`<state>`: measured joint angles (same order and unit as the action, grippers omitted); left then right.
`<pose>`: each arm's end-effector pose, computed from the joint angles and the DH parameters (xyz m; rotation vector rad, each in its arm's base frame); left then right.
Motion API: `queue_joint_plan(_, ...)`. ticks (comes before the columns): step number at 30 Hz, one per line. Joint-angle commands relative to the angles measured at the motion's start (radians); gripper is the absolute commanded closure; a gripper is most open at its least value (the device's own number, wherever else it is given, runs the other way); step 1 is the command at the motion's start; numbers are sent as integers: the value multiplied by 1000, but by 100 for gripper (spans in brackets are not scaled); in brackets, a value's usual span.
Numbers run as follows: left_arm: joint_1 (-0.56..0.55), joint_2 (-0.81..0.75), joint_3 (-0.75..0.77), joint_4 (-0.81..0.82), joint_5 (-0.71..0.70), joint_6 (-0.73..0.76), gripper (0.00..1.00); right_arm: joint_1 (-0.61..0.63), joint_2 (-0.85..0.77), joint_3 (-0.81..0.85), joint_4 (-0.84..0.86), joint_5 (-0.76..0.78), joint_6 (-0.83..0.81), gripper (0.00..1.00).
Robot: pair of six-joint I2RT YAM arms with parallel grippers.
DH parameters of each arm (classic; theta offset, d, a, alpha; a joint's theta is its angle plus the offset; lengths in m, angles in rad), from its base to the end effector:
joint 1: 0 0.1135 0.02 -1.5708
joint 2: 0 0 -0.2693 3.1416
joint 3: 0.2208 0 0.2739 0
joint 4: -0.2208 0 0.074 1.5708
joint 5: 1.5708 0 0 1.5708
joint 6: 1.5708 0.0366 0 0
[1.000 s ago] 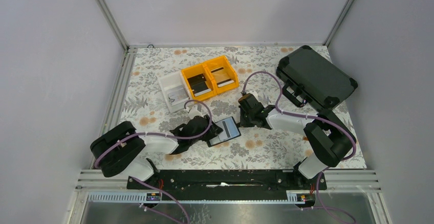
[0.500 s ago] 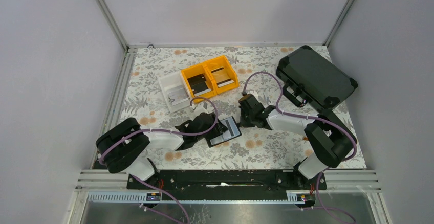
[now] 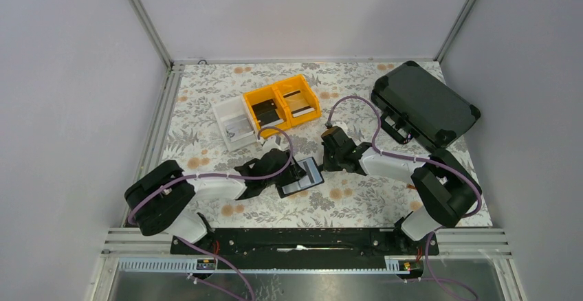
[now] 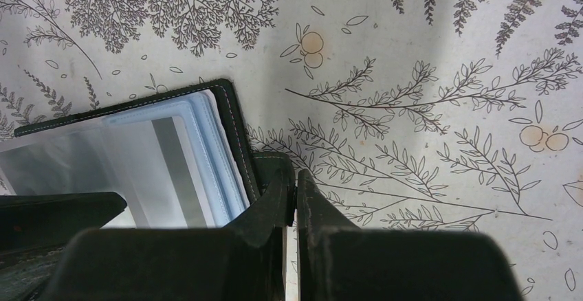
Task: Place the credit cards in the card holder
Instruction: Insert the credit card into the card holder.
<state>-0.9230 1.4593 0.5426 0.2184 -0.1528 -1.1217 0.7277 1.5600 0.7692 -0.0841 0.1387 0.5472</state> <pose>0.1762 -0.2236 0.1347 -0.3266 2.4041 -0.8678 0.2411 0.2080 0.1504 -0.1609 2.4700 0.3960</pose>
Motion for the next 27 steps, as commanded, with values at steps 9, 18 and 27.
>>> queue_joint_plan(9,-7,51,36,56,45,10,63,10,-24,-3,2,28,6,100)
queue_joint_plan(18,-13,43,84,-13,31,42,64,11,-12,-2,2,21,6,100)
queue_joint_plan(27,-19,67,111,-36,32,59,64,11,-8,-1,2,16,5,100)
